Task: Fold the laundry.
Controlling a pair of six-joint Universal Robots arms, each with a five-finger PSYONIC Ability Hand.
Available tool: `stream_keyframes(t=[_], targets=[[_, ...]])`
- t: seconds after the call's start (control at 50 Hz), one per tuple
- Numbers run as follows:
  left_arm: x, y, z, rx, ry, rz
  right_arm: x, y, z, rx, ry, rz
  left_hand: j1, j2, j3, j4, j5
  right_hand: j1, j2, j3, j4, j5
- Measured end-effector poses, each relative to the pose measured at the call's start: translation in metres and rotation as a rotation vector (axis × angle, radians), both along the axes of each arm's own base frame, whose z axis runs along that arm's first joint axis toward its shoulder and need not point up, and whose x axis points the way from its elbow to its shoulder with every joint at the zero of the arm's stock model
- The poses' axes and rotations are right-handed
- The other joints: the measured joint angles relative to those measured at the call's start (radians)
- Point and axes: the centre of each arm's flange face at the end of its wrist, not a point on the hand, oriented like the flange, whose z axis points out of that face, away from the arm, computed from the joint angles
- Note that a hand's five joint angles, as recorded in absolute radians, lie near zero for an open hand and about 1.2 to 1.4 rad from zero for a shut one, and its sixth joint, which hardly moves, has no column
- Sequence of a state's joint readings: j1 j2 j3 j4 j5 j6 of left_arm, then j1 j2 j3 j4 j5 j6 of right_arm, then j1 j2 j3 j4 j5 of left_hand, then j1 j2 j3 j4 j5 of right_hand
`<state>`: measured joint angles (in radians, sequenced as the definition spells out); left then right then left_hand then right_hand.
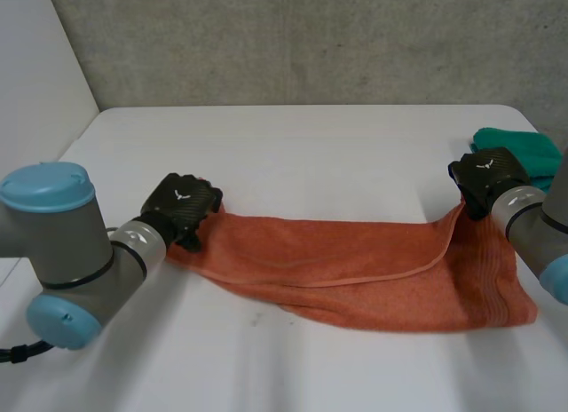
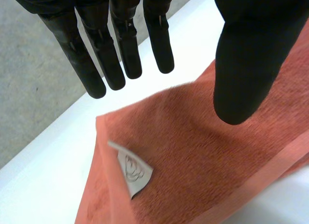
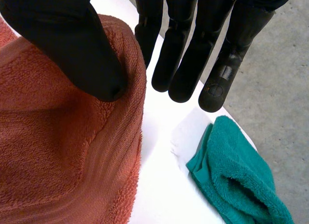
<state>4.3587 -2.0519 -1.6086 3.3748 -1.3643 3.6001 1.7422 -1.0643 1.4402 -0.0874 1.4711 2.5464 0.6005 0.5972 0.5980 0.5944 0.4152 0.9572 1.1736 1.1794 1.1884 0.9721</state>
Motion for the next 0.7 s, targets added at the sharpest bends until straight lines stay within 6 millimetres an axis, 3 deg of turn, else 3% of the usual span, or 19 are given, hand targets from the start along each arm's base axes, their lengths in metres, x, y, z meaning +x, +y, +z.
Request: stream_keyframes(t=[0.14, 0.28, 0.3, 0.34, 0.4, 0.42, 0.54, 0.7], targets=[[-0.009, 0.023, -0.001, 0.014, -0.004, -0.055, 0.000, 0.000, -0.001, 0.002, 0.000, 0.001, -0.083, -0.080, -0.077, -0.085, -0.085, 0.000, 0.000, 0.000, 0.000, 0.000], [-0.015, 0.022, -0.017, 0.046, -0.021, -0.068, 0.000, 0.001, -0.002, 0.006, 0.002, 0.001, -0.057, -0.059, -0.058, -0.062, -0.059, 0.000, 0.000, 0.000, 0.000, 0.000], [-0.015, 0.021, -0.018, 0.048, -0.022, -0.068, 0.000, 0.001, -0.002, 0.006, 0.002, 0.001, -0.021, -0.021, -0.021, -0.026, -0.022, 0.000, 0.000, 0.000, 0.000, 0.000], [-0.016, 0.016, -0.024, 0.054, -0.026, -0.064, 0.000, 0.001, -0.002, 0.005, 0.002, 0.002, 0.305, 0.277, 0.252, 0.258, 0.256, 0.000, 0.000, 0.000, 0.000, 0.000], [-0.017, 0.013, -0.024, 0.052, -0.026, -0.059, 0.000, 0.001, -0.001, 0.005, 0.003, 0.003, 0.415, 0.360, 0.356, 0.363, 0.360, 0.000, 0.000, 0.000, 0.000, 0.000], [-0.017, 0.011, -0.025, 0.050, -0.026, -0.056, 0.000, 0.001, -0.001, 0.005, 0.003, 0.004, 0.543, 0.574, 0.570, 0.579, 0.541, 0.000, 0.000, 0.000, 0.000, 0.000], [-0.014, 0.003, 0.006, -0.024, -0.005, -0.006, 0.000, 0.007, 0.016, -0.023, 0.046, 0.033, 0.543, 0.591, 0.588, 0.600, 0.541, 0.000, 0.000, 0.000, 0.000, 0.000], [0.001, 0.023, 0.081, -0.136, 0.039, 0.026, -0.004, 0.039, 0.087, -0.140, 0.186, 0.112, 0.543, 0.595, 0.589, 0.600, 0.541, 0.000, 0.000, 0.000, 0.000, 0.000]])
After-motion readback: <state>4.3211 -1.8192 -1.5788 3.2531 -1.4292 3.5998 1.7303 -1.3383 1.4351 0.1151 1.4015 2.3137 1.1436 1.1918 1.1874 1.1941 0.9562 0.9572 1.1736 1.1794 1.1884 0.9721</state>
